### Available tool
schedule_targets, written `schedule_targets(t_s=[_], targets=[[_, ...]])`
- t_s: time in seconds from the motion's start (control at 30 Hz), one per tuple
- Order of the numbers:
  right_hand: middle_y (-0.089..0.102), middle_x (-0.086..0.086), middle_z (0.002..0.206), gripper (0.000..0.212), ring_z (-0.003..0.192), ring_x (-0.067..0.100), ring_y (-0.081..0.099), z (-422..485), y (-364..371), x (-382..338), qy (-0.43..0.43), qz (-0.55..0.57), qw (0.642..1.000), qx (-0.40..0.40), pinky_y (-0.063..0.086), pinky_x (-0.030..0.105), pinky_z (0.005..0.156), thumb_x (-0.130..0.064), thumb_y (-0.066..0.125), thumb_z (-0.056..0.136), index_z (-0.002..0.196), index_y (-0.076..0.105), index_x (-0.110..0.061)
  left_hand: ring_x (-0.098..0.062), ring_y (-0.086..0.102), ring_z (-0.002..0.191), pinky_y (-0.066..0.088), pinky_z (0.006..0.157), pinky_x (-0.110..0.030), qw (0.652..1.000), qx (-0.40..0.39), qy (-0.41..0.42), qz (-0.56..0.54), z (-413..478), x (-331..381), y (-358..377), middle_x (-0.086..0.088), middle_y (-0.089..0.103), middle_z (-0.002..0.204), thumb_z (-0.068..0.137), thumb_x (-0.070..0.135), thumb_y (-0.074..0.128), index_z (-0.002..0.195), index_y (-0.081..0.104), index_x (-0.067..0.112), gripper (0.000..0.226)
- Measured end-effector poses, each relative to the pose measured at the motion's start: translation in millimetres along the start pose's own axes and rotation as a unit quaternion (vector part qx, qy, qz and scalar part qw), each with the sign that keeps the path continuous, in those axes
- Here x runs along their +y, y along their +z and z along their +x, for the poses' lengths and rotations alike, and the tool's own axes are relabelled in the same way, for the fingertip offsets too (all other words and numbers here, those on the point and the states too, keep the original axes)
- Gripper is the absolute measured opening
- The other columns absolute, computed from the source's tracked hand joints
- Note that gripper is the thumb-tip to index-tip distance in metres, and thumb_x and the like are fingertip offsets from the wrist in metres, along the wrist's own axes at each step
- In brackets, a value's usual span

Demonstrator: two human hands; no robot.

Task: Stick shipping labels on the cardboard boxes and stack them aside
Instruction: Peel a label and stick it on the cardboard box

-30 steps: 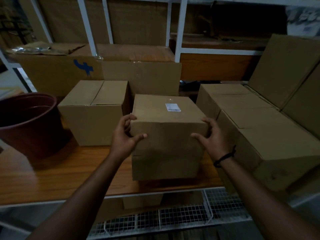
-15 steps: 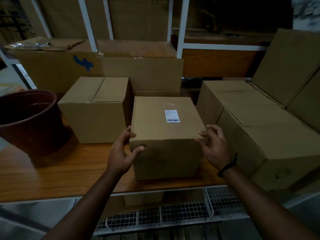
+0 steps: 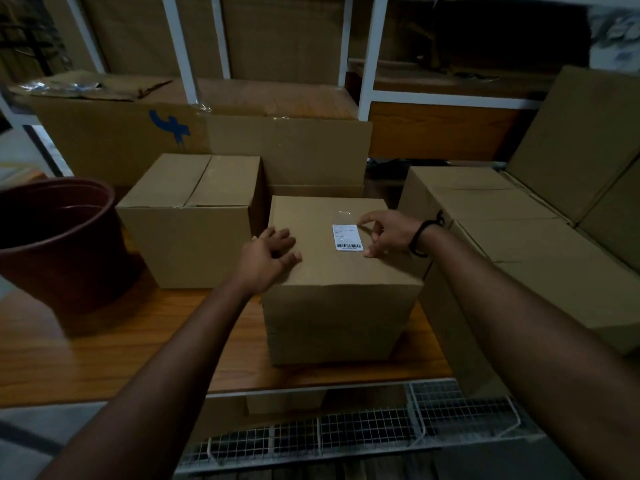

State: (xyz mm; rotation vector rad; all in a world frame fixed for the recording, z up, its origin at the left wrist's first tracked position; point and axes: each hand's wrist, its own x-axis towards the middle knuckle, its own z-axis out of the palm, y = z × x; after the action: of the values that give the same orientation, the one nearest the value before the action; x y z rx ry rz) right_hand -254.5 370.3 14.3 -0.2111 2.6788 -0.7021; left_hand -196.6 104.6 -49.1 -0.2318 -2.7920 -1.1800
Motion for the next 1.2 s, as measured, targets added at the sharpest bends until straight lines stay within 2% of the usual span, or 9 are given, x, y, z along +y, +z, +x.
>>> schedule_targets(t_s=[0.1, 0.23, 0.3, 0.43, 0.53, 0.63, 0.8, 1.1, 1.2], targets=[[0.06, -0.002, 0.085, 0.078, 0.081, 0.016, 0.057, 10.2, -5.5, -4.2, 0.003, -0.024, 0.999, -0.029, 0.046, 0.033, 0.077, -0.016, 0.084, 0.072, 0.139, 0.046, -0.025, -0.015, 0.018, 0.148, 0.014, 0.122, -0.046, 1.0, 0.006, 0.009, 0.004, -1.6, -0.5, 1.0, 0.004, 0.037, 0.154, 0.094, 0.034, 0.062, 0.137, 0.055, 0.017, 0.047], [0.055, -0.005, 0.088, 0.059, 0.098, 0.024, 0.054, 18.5, -4.9, -7.1, 0.022, -0.005, 0.999, -0.046, 0.05, 0.042, 0.091, -0.01, 0.086, 0.067, 0.115, 0.056, -0.028, -0.013, 0.019, 0.148, 0.012, 0.122, -0.045, 1.0, 0.011, 0.006, -0.005, -1.0, -3.9, 2.0, 0.006, 0.038, 0.154, 0.094, 0.035, 0.062, 0.137, 0.055, 0.019, 0.046], [0.056, -0.004, 0.091, 0.057, 0.101, 0.024, 0.054, 19.4, -5.2, -5.3, 0.029, 0.024, 0.999, -0.04, 0.05, 0.04, 0.088, -0.009, 0.087, 0.065, 0.109, 0.056, -0.027, -0.013, 0.018, 0.148, 0.011, 0.122, -0.044, 1.0, 0.012, 0.006, -0.005, -1.4, -3.3, 2.2, 0.006, 0.037, 0.154, 0.094, 0.035, 0.062, 0.137, 0.054, 0.018, 0.046], [0.055, -0.002, 0.109, 0.059, 0.107, 0.022, 0.054, 20.1, -4.8, -2.1, 0.03, 0.067, 0.997, -0.019, 0.047, 0.038, 0.088, -0.029, 0.084, 0.071, 0.122, 0.055, -0.028, -0.011, 0.019, 0.148, 0.011, 0.123, -0.044, 1.0, 0.014, 0.008, -0.023, 0.0, -5.3, 2.2, 0.006, 0.038, 0.154, 0.094, 0.033, 0.063, 0.136, 0.055, 0.019, 0.045], [0.057, -0.002, 0.106, 0.043, 0.1, 0.02, 0.056, 26.4, 5.3, -0.4, 0.019, 0.025, 0.999, 0.032, 0.051, 0.04, 0.085, -0.036, 0.082, 0.073, 0.107, 0.057, -0.027, -0.011, 0.018, 0.148, 0.012, 0.122, -0.046, 1.0, 0.011, 0.007, -0.029, -1.0, -4.9, 1.7, 0.008, 0.037, 0.154, 0.095, 0.032, 0.061, 0.136, 0.055, 0.02, 0.043], [0.056, -0.004, 0.095, 0.055, 0.098, 0.023, 0.055, 28.3, 12.3, 1.1, 0.018, 0.023, 0.998, 0.055, 0.051, 0.047, 0.09, -0.041, 0.087, 0.064, 0.107, 0.054, -0.031, -0.012, 0.017, 0.148, 0.012, 0.122, -0.044, 0.999, 0.014, 0.005, -0.031, -1.9, -7.2, 1.4, 0.009, 0.037, 0.154, 0.095, 0.033, 0.061, 0.136, 0.055, 0.022, 0.042], [0.054, -0.006, 0.089, 0.045, 0.091, 0.02, 0.053, 25.9, 14.0, 4.2, 0.002, 0.037, 0.997, 0.064, 0.045, 0.033, 0.069, -0.032, 0.085, 0.071, 0.104, 0.055, -0.025, -0.013, 0.017, 0.148, 0.013, 0.122, -0.046, 0.999, 0.013, 0.002, -0.042, -2.9, -5.0, 1.7, 0.009, 0.037, 0.154, 0.095, 0.032, 0.061, 0.135, 0.055, 0.021, 0.042], [0.055, -0.002, 0.099, 0.05, 0.099, 0.022, 0.055, 27.5, 14.7, 2.4, 0.014, 0.022, 0.997, 0.073, 0.051, 0.041, 0.085, -0.031, 0.085, 0.07, 0.109, 0.054, -0.027, -0.011, 0.019, 0.148, 0.015, 0.121, -0.043, 0.999, 0.013, 0.002, -0.05, -0.3, -8.9, 3.1, 0.01, 0.038, 0.153, 0.094, 0.033, 0.062, 0.135, 0.056, 0.022, 0.043], [0.056, -0.005, 0.091, 0.044, 0.094, 0.021, 0.056, 29.5, 13.7, 2.6, 0.009, 0.011, 0.997, 0.072, 0.051, 0.04, 0.08, -0.033, 0.087, 0.068, 0.097, 0.055, -0.027, -0.01, 0.019, 0.147, 0.016, 0.12, -0.04, 0.999, 0.015, 0.002, -0.05, -1.3, -7.4, 3.1, 0.01, 0.039, 0.153, 0.094, 0.033, 0.062, 0.135, 0.056, 0.022, 0.043]])
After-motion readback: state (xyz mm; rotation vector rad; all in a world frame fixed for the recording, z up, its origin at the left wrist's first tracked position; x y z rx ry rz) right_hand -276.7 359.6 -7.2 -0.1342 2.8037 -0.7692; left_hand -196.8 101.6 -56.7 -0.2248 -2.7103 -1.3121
